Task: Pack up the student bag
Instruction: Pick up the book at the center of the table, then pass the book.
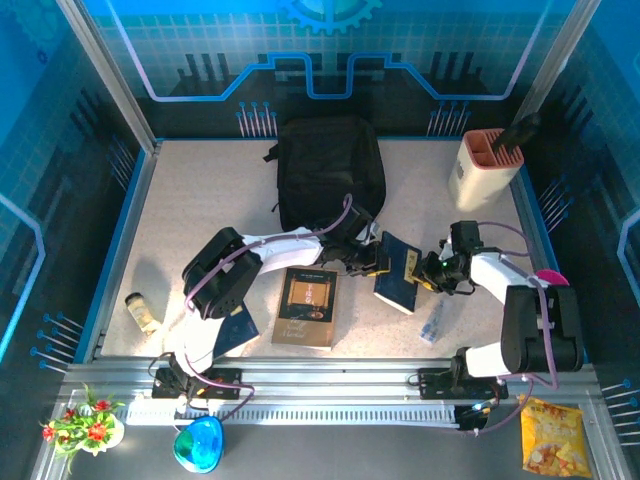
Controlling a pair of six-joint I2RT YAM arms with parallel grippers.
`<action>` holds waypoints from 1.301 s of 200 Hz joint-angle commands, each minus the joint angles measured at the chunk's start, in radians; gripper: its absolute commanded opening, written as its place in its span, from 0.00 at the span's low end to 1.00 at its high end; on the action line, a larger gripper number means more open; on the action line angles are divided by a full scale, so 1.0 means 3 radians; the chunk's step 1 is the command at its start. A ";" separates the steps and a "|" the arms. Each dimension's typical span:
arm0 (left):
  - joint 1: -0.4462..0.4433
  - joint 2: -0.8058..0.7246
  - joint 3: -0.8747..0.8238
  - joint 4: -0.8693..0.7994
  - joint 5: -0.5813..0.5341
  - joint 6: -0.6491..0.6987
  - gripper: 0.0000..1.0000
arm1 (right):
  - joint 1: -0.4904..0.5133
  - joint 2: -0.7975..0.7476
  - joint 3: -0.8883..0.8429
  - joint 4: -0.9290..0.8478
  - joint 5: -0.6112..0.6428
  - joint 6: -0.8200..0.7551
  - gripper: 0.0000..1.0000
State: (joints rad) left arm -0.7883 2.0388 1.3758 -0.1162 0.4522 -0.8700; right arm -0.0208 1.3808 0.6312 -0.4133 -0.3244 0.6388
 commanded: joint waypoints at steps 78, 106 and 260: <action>0.0544 -0.1281 -0.0405 0.0166 -0.0552 0.0110 0.00 | 0.0050 -0.1063 -0.0235 0.1431 -0.0865 0.1282 0.81; 0.0800 -0.1631 -0.0770 0.0676 -0.0769 -0.0332 0.00 | 0.0288 -0.1142 -0.0319 0.1960 -0.0796 0.1855 0.89; 0.0826 -0.1834 -0.1519 0.2347 -0.1235 -0.1771 0.00 | 0.1403 0.0209 0.0133 0.4039 -0.0191 0.3367 0.77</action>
State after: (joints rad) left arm -0.5194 1.4822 0.9264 0.4503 0.0895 -1.3235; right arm 0.3771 1.3933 0.6445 0.6857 -0.4294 1.5955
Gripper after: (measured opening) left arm 0.117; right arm 0.811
